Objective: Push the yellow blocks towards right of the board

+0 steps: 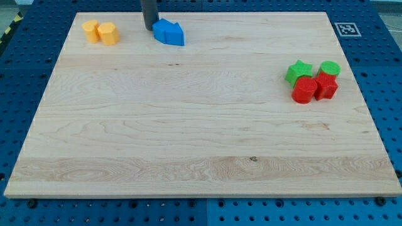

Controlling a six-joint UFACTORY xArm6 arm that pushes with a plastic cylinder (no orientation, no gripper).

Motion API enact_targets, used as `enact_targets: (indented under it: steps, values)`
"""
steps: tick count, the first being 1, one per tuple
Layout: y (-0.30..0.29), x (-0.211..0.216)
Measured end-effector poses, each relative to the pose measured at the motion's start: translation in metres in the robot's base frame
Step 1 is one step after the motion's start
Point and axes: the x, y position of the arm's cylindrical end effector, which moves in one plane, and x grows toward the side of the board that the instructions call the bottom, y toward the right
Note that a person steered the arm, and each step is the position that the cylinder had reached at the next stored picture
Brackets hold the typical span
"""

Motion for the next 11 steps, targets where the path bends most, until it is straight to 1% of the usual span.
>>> enact_targets:
  steps: [1,2,3,4,5,6,7,8,9,11]
  values:
    - [0.035,0.039]
    - [0.063,0.054]
    - [0.016,0.017]
    - [-0.068,-0.036]
    - [-0.167,-0.064]
    - [-0.199,-0.063]
    - [-0.198,-0.041]
    - [-0.199,-0.003]
    - [-0.197,0.002]
    - [-0.124,0.002]
